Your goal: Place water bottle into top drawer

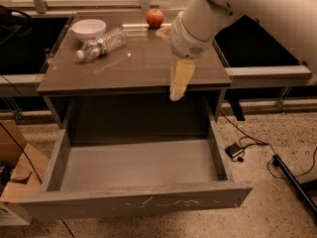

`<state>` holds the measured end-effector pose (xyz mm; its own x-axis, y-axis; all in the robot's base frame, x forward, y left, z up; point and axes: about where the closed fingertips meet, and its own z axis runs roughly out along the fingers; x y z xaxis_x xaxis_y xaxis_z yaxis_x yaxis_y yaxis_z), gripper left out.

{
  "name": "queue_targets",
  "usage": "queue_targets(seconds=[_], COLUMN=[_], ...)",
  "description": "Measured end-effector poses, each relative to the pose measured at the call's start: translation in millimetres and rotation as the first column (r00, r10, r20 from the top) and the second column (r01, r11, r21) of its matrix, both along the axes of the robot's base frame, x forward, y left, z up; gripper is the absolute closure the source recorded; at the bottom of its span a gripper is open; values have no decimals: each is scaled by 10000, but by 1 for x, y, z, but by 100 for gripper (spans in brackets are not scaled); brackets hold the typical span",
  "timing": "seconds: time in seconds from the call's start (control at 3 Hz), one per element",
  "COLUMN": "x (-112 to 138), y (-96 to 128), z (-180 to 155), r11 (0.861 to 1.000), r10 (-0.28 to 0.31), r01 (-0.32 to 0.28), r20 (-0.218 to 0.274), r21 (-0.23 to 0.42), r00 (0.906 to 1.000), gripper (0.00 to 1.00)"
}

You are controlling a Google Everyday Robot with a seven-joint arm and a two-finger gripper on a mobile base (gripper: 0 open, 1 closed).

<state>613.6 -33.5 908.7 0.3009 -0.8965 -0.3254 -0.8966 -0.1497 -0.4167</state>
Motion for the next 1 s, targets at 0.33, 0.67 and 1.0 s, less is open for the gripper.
queue_targets(seconds=[0.33, 0.67, 1.0], x=[28, 63, 97], y=[22, 56, 81], z=[-7, -14, -21], r11=[9995, 9973, 9936], r10=[152, 516, 634], r01=[-156, -533, -666], r20=[166, 334, 375], r21=[271, 513, 914], r00=[9997, 9981, 9973], gripper=[0, 0, 0])
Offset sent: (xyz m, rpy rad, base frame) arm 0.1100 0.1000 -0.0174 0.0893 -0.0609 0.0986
